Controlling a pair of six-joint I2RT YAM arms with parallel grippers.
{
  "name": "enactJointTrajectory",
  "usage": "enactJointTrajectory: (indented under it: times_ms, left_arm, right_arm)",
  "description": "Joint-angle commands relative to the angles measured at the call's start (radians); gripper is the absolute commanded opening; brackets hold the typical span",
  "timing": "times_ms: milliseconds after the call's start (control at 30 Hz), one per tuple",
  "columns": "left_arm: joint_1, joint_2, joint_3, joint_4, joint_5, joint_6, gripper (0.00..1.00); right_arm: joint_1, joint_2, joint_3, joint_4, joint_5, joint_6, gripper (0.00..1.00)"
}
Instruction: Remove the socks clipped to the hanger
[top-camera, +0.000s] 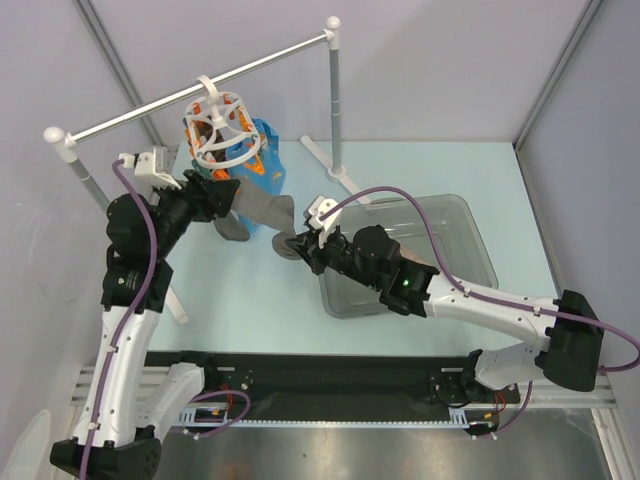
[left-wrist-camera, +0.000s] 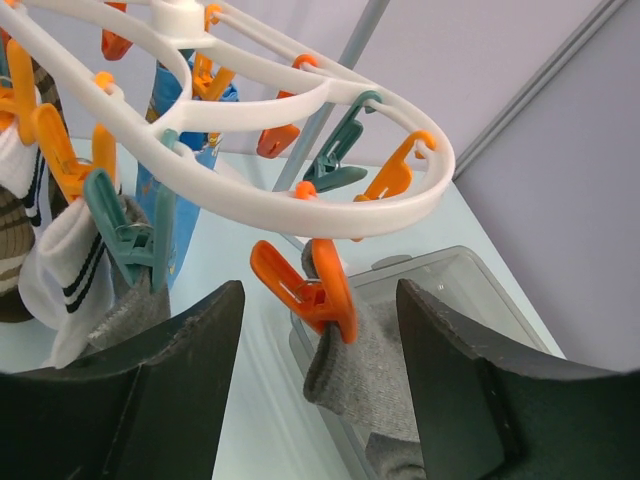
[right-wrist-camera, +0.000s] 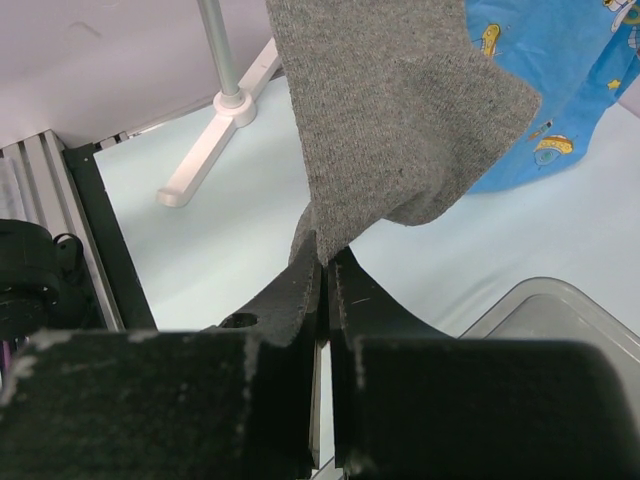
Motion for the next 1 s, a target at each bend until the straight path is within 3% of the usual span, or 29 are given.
enactJointTrajectory:
  times_ms: [0,267,600,733,833,967]
  left_arm:
    - [0.027,-0.002,-0.011,0.085,0.035,-0.020,0.68]
    - [0.038,0.014,-0.028,0.134,0.068,-0.027,0.67]
    - [0.047,0.016,-0.039,0.171,0.062,-0.045,0.59]
    - [0.047,0.014,-0.042,0.187,0.079,-0.051,0.48]
    - [0.047,0.016,-0.041,0.187,0.081,-0.056,0.27]
    - [0.046,0.019,-0.039,0.178,0.085,-0.063,0.10]
  right_arm:
    - [-0.003,-0.030,-0.001,0.011,-0.002,0.002,0.00]
    - [-0.003,-0.036,-0.004,0.014,-0.001,-0.002,0.00]
    - [-0.002,-0.040,-0.017,0.012,0.002,-0.001,0.00]
    - [-0.003,-0.043,-0.021,0.014,0.002,0.001,0.00]
    - [-0.005,-0.044,-0.021,0.014,0.001,0.001,0.00]
    - [-0.006,-0.044,-0.023,0.017,-0.001,0.005,0.00]
